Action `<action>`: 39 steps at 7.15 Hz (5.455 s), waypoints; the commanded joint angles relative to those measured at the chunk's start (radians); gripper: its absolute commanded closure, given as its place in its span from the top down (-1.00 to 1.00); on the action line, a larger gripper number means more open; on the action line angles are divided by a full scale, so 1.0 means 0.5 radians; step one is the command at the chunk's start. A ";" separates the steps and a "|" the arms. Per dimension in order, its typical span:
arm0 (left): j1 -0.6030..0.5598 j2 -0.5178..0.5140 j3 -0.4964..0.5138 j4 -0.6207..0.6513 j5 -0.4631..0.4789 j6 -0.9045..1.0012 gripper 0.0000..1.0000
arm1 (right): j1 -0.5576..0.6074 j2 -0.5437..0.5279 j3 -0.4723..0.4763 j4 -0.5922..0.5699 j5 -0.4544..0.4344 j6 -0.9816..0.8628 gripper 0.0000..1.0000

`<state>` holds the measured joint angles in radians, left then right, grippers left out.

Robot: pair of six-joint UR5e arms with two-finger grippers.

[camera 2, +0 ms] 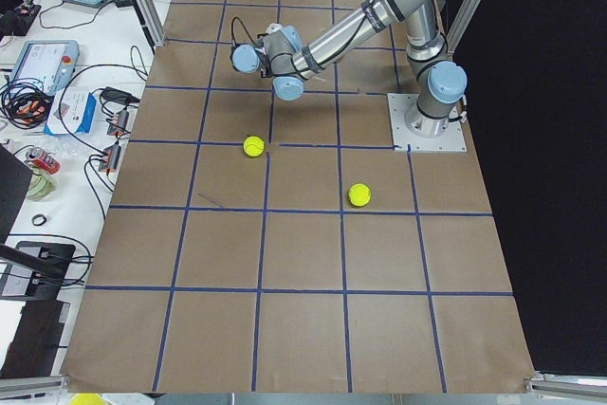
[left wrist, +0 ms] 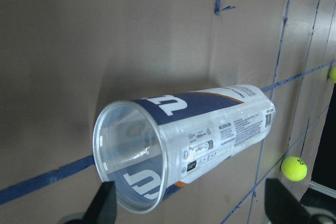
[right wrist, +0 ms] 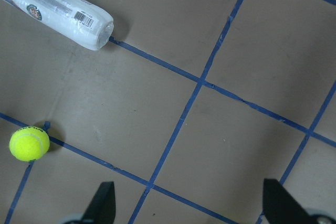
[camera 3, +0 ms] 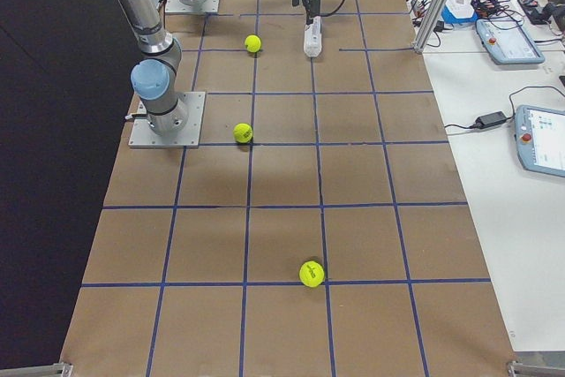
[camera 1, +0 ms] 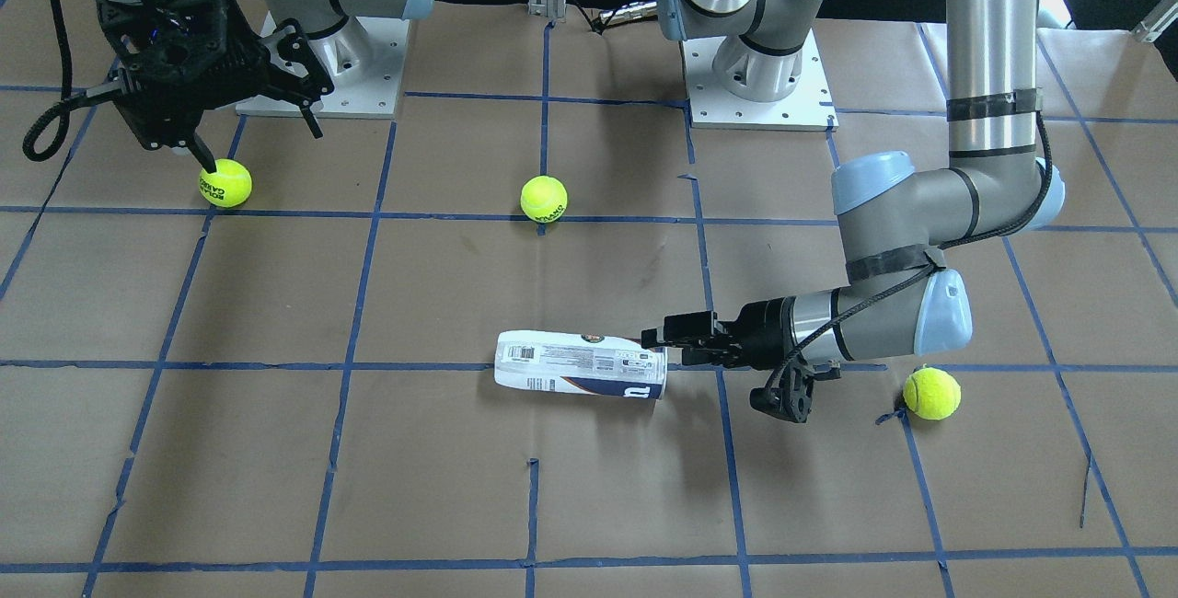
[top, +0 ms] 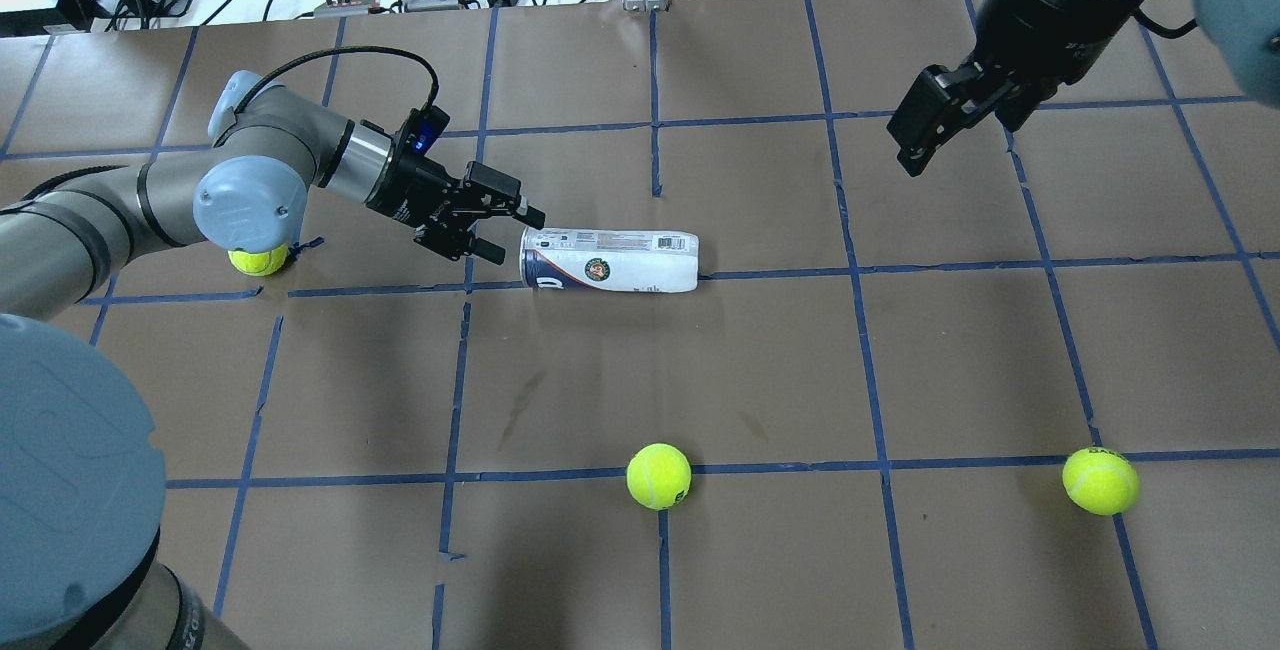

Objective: Lift up tennis ball bucket

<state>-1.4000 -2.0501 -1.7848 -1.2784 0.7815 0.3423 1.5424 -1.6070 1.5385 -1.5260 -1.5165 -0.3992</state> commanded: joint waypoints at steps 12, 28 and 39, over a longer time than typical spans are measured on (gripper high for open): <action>-0.365 0.336 0.586 0.176 0.360 -1.059 -1.00 | -0.001 -0.001 -0.024 0.039 0.008 0.311 1.00; -0.805 -0.168 1.339 -0.284 1.628 -0.703 0.99 | 0.002 -0.047 -0.061 0.239 -0.011 0.704 1.00; -0.348 0.962 0.410 -0.428 1.618 -0.709 1.00 | -0.011 -0.041 -0.086 0.245 -0.047 0.734 1.00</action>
<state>-1.5776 -1.5733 -1.5779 -1.4916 1.5908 -0.0128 1.5373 -1.6287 1.4952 -1.4034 -1.5427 -0.0348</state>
